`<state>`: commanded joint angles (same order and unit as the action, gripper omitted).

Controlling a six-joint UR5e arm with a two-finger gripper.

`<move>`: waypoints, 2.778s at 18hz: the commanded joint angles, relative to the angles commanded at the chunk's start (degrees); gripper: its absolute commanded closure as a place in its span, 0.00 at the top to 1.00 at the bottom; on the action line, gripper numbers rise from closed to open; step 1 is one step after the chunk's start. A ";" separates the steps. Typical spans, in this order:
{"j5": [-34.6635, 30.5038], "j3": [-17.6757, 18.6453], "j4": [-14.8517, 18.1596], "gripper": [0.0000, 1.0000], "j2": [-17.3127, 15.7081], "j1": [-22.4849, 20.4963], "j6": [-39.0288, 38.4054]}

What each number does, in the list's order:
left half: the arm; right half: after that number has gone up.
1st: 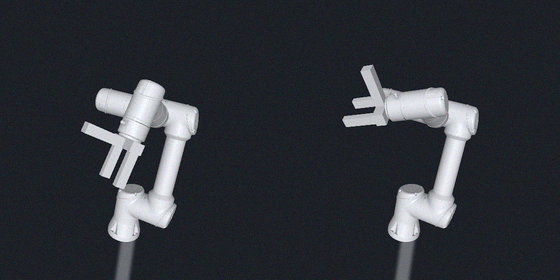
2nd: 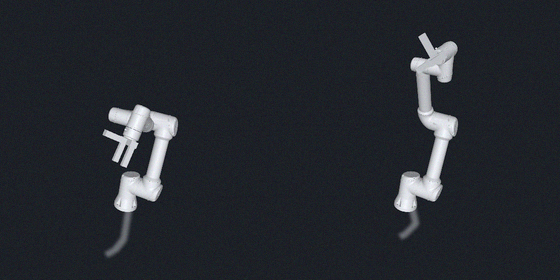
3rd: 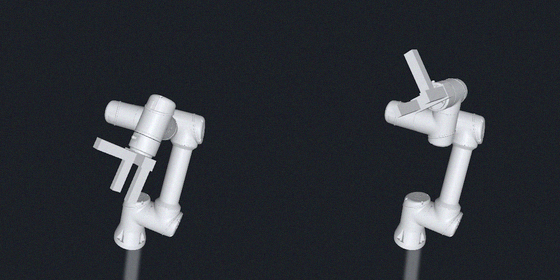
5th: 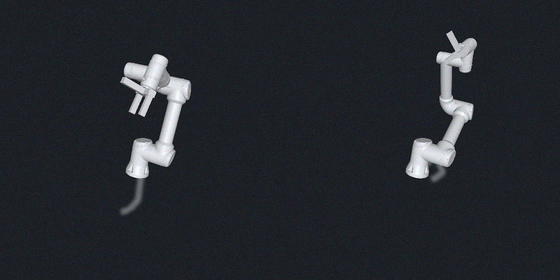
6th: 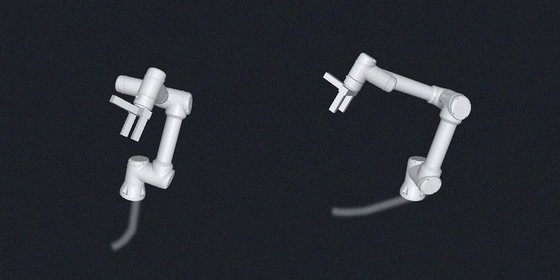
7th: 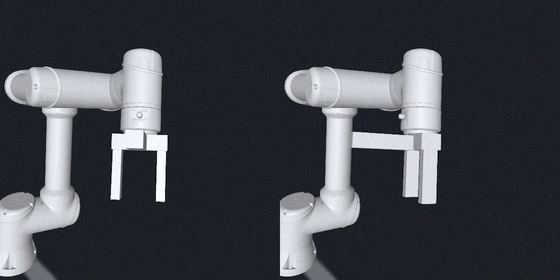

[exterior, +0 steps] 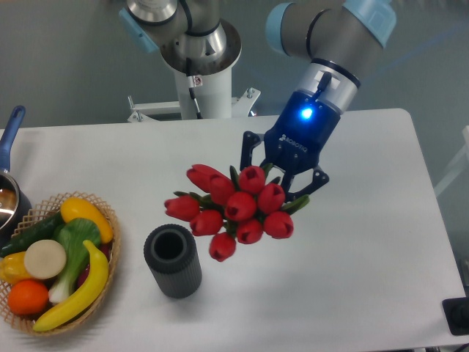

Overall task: Insert the flowers into the vase
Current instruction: 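Carry the red tulip bunch with the gripper over the black vase, then lower the tulip stems into the black vase opening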

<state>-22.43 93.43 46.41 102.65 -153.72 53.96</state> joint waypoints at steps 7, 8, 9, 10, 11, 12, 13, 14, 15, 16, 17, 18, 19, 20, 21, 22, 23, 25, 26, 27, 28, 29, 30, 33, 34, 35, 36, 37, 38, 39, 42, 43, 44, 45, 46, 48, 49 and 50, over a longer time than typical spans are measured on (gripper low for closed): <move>11.53 0.62 -0.09 0.40 2.55 1.67 1.76; 11.88 0.53 -0.09 0.40 3.07 2.37 1.76; 12.76 0.53 -0.18 0.40 3.16 3.24 1.76; 14.51 0.53 -0.26 0.40 3.43 3.69 1.76; 16.44 0.62 -0.26 0.40 3.69 3.87 1.67; 17.24 0.62 -0.26 0.40 3.78 3.96 1.67; 17.42 0.44 -0.26 0.40 4.22 4.30 1.67; 17.42 0.18 -0.26 0.40 4.57 5.09 1.67; 17.42 0.18 -0.26 0.40 4.83 5.71 1.76; 17.42 0.18 -0.35 0.40 5.10 6.06 1.84; 17.42 0.18 -0.44 0.40 5.71 6.33 1.76; 17.42 0.09 -0.44 0.40 5.98 6.85 1.76; 17.34 0.09 -0.44 0.40 6.07 7.29 1.76; 17.34 0.09 -0.44 0.40 6.59 7.47 1.76; 17.34 0.00 -0.44 0.40 6.85 7.47 1.76; 17.42 -0.17 -0.44 0.40 7.03 7.73 1.76; 17.42 -0.26 -0.44 0.40 7.47 7.91 1.76; 17.42 -0.35 -0.44 0.40 7.74 8.17 1.76; 17.42 -0.26 -0.44 0.40 7.74 8.17 1.76; 17.42 -0.26 -0.44 0.40 7.82 8.17 1.76; 17.42 -0.26 -0.44 0.40 8.17 8.17 1.76; 17.42 -0.26 -0.44 0.40 8.35 8.17 1.84; 17.42 0.09 -0.44 0.40 8.44 8.17 1.85; 17.42 0.53 -0.53 0.40 8.61 8.09 2.20; 17.42 0.53 -0.53 0.40 8.62 8.09 2.20; 17.42 0.62 -0.44 0.40 8.70 8.09 2.20; 17.42 0.62 -0.44 0.40 8.70 8.00 2.20; 17.42 0.79 -0.44 0.40 8.79 8.00 2.20; 17.42 1.14 -0.53 0.40 8.79 8.00 2.37; 17.42 1.58 -0.53 0.40 8.79 7.91 2.63; 17.42 4.47 -0.53 0.40 8.62 7.65 6.23; 17.42 5.27 -0.44 0.40 8.62 7.56 7.37; 17.42 5.62 -0.44 0.40 8.62 7.56 7.99; 17.42 6.15 -0.53 0.40 8.53 7.47 8.08; 17.42 6.50 -0.44 0.40 8.53 7.47 8.09; 17.42 6.85 -0.53 0.40 8.44 7.47 8.17; 17.42 7.12 -0.53 0.40 8.44 7.38 8.35; 17.42 7.21 -0.53 0.40 8.44 7.38 8.96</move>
<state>-5.01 100.63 45.88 111.09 -146.34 62.92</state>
